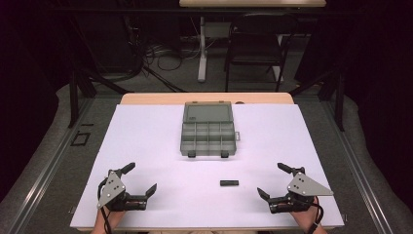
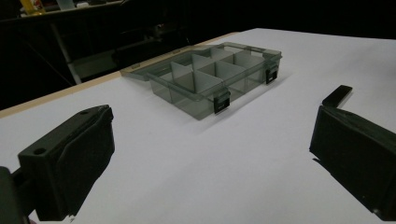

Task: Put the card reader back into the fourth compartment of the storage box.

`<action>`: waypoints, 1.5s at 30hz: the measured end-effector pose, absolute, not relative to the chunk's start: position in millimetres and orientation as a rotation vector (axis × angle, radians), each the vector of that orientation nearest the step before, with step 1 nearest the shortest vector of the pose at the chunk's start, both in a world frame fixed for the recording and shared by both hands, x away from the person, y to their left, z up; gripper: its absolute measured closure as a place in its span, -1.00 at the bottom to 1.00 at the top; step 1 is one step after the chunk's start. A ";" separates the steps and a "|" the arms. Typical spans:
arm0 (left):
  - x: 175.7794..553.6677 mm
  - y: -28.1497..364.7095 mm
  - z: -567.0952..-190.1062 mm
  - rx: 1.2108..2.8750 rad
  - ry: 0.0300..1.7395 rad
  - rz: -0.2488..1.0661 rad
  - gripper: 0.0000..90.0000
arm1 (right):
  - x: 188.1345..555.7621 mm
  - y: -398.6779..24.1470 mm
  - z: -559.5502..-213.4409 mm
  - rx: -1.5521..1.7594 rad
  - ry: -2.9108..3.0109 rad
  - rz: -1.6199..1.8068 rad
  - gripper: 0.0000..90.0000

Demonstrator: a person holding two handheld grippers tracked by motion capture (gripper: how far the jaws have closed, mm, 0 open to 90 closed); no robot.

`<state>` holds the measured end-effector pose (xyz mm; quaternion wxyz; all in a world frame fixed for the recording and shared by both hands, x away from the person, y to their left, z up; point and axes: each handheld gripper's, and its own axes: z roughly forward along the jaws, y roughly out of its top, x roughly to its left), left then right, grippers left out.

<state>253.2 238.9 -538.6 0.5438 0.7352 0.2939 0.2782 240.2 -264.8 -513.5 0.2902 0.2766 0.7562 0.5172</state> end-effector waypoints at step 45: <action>262.3 234.4 -542.0 1.803 0.688 0.618 -1.00 | 294.7 -227.1 -527.4 0.607 2.357 1.392 -1.00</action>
